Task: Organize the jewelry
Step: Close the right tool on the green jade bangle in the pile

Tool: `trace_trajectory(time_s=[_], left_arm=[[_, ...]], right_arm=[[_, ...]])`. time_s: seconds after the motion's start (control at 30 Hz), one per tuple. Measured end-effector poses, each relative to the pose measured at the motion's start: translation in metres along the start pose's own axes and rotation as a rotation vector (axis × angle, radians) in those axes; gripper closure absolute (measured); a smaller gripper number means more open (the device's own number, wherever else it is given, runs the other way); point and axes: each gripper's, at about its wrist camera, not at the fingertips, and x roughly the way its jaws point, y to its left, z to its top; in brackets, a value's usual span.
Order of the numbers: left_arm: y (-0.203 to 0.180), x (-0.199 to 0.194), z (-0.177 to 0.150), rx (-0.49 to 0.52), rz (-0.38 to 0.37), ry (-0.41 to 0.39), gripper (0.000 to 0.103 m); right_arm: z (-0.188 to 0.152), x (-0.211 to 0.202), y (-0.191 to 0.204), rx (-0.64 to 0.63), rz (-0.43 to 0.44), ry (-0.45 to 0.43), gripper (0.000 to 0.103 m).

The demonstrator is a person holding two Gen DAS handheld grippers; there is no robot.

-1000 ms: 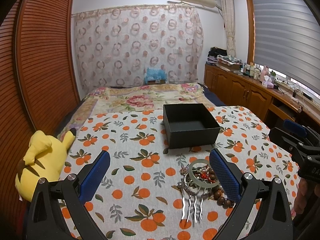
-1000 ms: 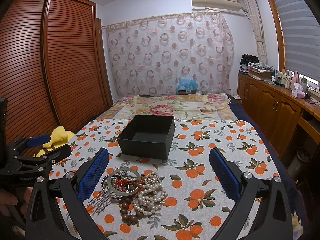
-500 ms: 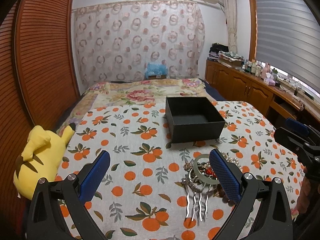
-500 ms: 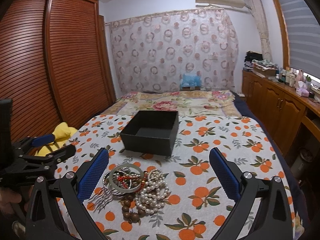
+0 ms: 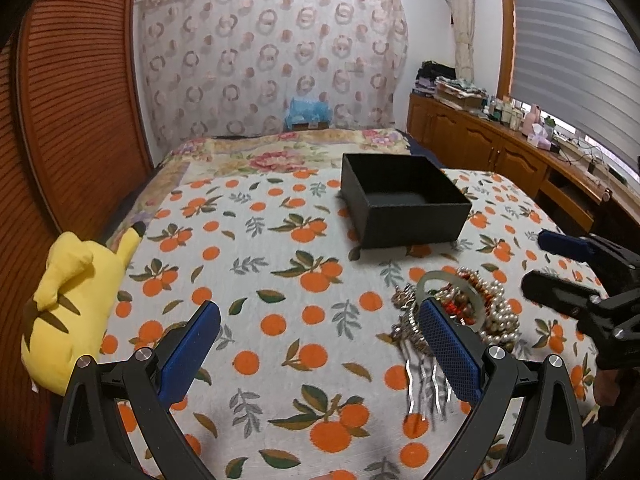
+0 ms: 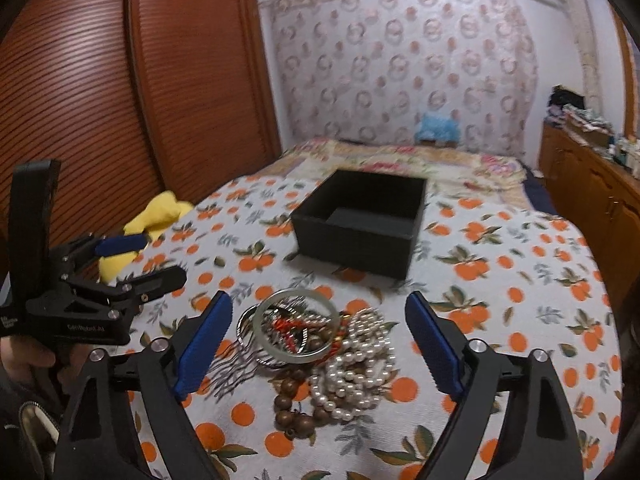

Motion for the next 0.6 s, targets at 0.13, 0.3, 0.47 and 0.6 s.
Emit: trace_trajectory(time_s=[0.13, 0.3, 0.47, 0.6], left_arm=[[0.005, 0.006, -0.004, -0.003, -0.002, 0.025, 0.007], [0.009, 0.012, -0.009, -0.007, -0.003, 0.046, 0.007], [0.012, 0.015, -0.012, -0.012, -0.006, 0.059, 0.007], [0.012, 0.018, -0.014, -0.016, -0.015, 0.066, 0.007]], right_arm=[[-0.002, 0.023, 0.005, -0.025, 0.048, 0.062, 0.022], [-0.002, 0.047, 0.013, -0.060, 0.067, 0.122, 0.023], [0.001, 0.064, 0.012, -0.081, 0.074, 0.163, 0.023], [0.003, 0.076, 0.006, -0.068, 0.075, 0.198, 0.023]])
